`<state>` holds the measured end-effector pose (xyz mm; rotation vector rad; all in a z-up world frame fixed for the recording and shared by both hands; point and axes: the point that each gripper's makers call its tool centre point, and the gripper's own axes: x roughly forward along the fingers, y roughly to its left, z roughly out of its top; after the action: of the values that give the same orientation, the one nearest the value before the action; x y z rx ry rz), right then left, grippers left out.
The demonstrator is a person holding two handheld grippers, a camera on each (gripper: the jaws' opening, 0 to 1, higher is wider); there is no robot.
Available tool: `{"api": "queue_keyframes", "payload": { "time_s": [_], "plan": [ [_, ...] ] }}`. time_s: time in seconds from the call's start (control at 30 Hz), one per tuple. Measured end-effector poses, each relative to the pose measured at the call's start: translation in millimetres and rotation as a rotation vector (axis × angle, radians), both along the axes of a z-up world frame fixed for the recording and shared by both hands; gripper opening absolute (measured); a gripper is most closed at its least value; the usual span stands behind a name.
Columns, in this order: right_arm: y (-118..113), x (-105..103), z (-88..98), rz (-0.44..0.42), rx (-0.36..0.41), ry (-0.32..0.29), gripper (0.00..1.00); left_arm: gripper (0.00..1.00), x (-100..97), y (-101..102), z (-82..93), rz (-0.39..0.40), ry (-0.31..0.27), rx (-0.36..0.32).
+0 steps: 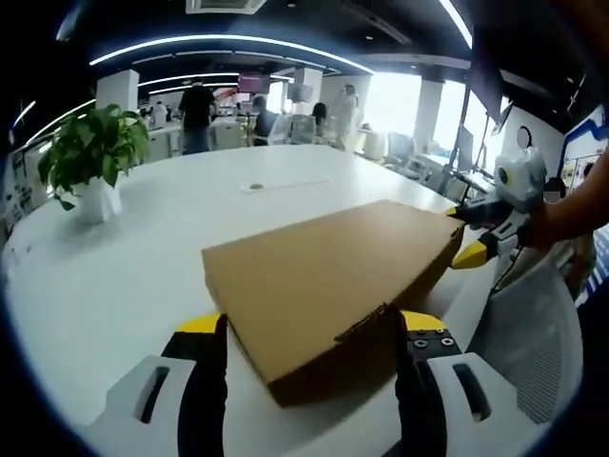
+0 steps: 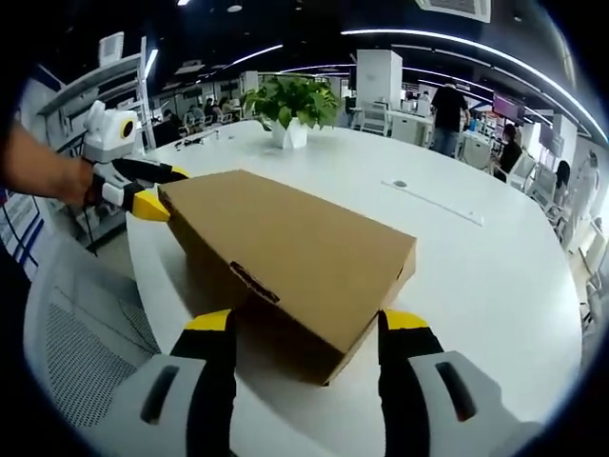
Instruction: Operate the shoe box by opening the lid, removing the specified soft item, and placing it in the target area until the item is outside and the box remains undamaged.
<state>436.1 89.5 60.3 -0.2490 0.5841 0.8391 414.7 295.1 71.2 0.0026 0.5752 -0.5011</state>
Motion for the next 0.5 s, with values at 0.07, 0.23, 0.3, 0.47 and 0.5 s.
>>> {"api": "queue_keyframes", "payload": {
  "time_s": [0.07,0.23,0.3,0.47,0.5],
  "plan": [
    [0.9,2.2,3.0,0.001,0.007,0.0,0.56,0.72,1.7,1.1,3.2,0.0,-0.011,0.004],
    [3.2,3.1,7.5,0.016,-0.002,-0.004,0.55,0.72,4.4,3.5,11.0,0.009,-0.018,-0.013],
    [2.8,2.6,7.2,0.024,-0.015,-0.009,0.53,0.72,4.3,3.4,12.1,0.009,-0.021,-0.019],
    [3.1,2.3,10.9,0.021,-0.013,-0.013,0.53,0.72,4.7,4.6,14.3,0.009,-0.021,-0.03],
    [3.2,2.3,12.2,0.019,-0.01,-0.015,0.53,0.72,4.7,4.7,16.7,0.012,-0.023,-0.037]
  ]
}}
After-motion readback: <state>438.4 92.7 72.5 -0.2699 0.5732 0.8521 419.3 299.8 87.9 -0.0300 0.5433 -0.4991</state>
